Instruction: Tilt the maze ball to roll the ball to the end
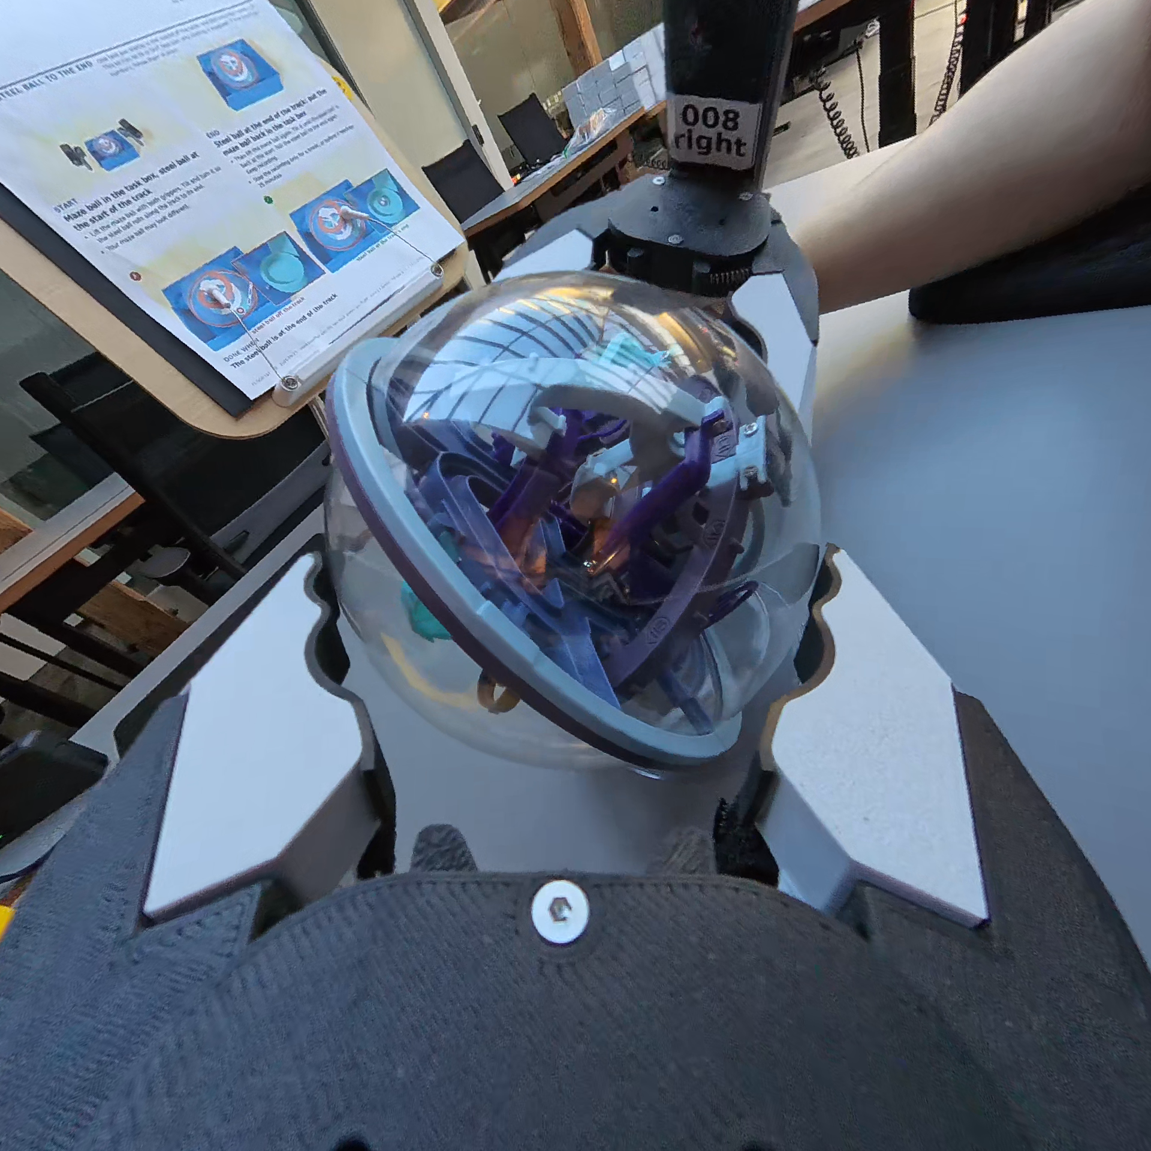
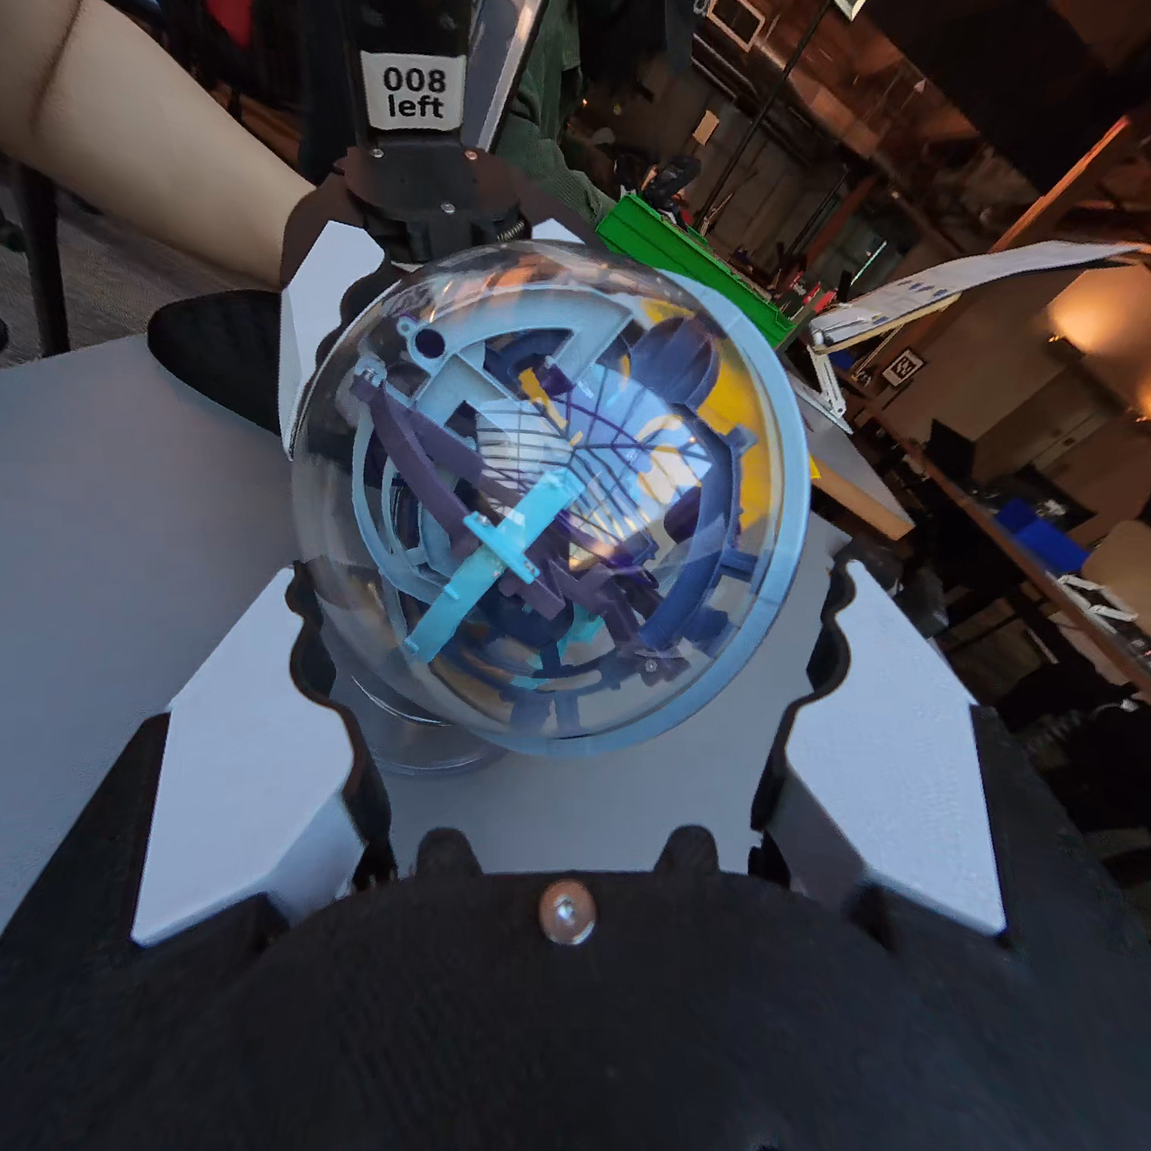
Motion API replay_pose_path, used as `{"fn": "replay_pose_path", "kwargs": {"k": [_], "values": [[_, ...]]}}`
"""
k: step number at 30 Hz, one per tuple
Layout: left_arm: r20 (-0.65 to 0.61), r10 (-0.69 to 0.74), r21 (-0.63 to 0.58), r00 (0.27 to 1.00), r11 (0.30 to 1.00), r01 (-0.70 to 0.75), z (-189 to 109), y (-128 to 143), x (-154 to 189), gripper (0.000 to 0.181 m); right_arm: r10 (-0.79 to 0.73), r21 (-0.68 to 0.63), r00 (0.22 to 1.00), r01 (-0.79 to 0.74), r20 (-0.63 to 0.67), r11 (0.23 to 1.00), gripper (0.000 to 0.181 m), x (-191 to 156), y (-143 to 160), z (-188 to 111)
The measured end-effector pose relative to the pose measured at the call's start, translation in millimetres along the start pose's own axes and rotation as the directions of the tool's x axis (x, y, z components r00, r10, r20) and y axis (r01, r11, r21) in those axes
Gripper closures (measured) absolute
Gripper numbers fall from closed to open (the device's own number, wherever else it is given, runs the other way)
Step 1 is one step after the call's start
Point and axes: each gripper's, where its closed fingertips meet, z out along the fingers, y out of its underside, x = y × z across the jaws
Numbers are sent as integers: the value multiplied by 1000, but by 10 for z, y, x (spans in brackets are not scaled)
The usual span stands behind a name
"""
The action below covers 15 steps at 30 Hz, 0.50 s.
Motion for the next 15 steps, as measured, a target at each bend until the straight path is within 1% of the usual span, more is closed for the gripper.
{"fn": "replay_pose_path", "kwargs": {"k": [2,4,7,15], "values": [[6,-5,5,1000,1000,5,15,13,-17,33,-34,-3,999,34,4,999,25,-15,25,50],[11,-10,10,1000,1000,10,24,17,-28,33,-27,-19,1000,27,15,999,24,-28,91,110],[21,-29,21,999,999,28,16,30,-47,32,-21,12,1000,21,13,1000,24,-19,75,134],[44,-67,6,997,998,67,43,142,-94,29,27,19,999,-27,-24,999,25,19,123,163]]}}
